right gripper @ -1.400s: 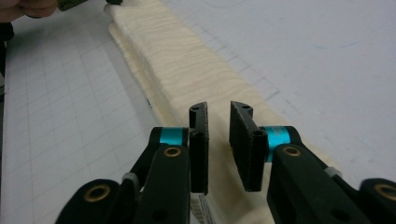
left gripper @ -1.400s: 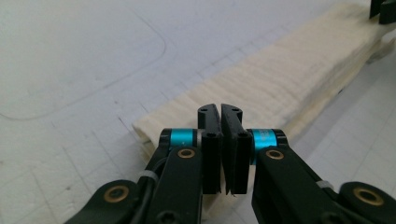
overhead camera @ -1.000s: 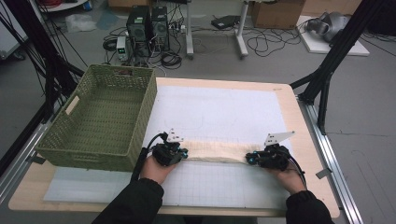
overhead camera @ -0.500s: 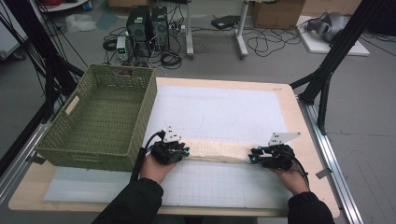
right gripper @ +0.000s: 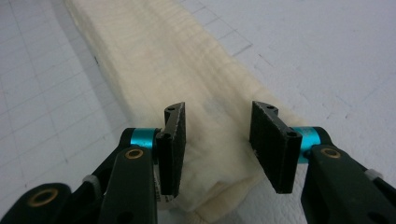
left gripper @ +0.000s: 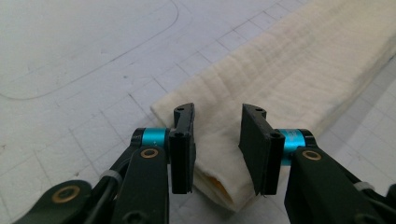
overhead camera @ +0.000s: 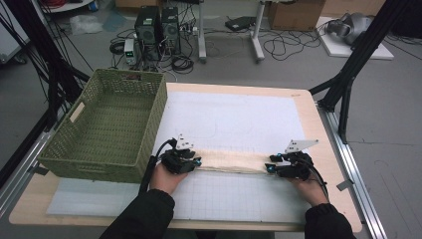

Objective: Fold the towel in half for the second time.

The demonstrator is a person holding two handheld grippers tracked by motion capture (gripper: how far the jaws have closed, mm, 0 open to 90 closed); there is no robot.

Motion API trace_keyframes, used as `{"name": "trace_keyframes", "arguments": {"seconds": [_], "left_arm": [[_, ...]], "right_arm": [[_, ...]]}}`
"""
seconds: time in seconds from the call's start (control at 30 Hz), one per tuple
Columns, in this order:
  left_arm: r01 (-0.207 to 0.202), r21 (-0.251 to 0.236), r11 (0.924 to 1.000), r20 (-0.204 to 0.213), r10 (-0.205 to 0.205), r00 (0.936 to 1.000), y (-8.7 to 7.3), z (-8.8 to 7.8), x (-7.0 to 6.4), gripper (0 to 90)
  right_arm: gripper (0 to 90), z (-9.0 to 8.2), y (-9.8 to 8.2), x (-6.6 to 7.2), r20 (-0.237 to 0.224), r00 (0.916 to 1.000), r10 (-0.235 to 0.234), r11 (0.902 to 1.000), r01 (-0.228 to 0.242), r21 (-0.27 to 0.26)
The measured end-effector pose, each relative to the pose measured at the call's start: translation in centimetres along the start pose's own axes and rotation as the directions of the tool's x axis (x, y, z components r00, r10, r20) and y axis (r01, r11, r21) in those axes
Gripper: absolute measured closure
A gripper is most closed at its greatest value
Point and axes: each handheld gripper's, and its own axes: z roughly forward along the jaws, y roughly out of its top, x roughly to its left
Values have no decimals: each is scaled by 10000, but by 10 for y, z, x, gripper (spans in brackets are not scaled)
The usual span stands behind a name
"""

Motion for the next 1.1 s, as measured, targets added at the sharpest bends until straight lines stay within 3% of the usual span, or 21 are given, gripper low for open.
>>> {"name": "trace_keyframes", "arguments": {"seconds": [0.17,0.3,0.4,0.5,0.83,1.1], "left_arm": [[-33,-111,9999,-59,33,10000,1,-1,-2,624],[179,-510,9985,-153,-187,9997,3,-8,0,597],[322,-543,9980,-139,-330,9994,4,-10,2,575],[506,-714,9962,-67,-512,9987,5,-11,3,574],[838,-1088,9905,-378,-884,9954,7,-13,7,538],[1028,-406,9939,-759,-1056,9915,2,-8,9,491]], "right_arm": [[525,-1,0,4,80,10000,-39,10000,40,-37],[497,-7,2,6,51,9997,223,9980,-220,-587],[487,-10,4,6,161,9992,362,9961,-348,-807],[478,-11,4,5,206,9982,558,9950,-539,-844],[467,-12,3,1,496,9954,816,9938,-775,-793],[443,-10,-1,-1,701,9903,1203,9917,-1166,-548]]}}
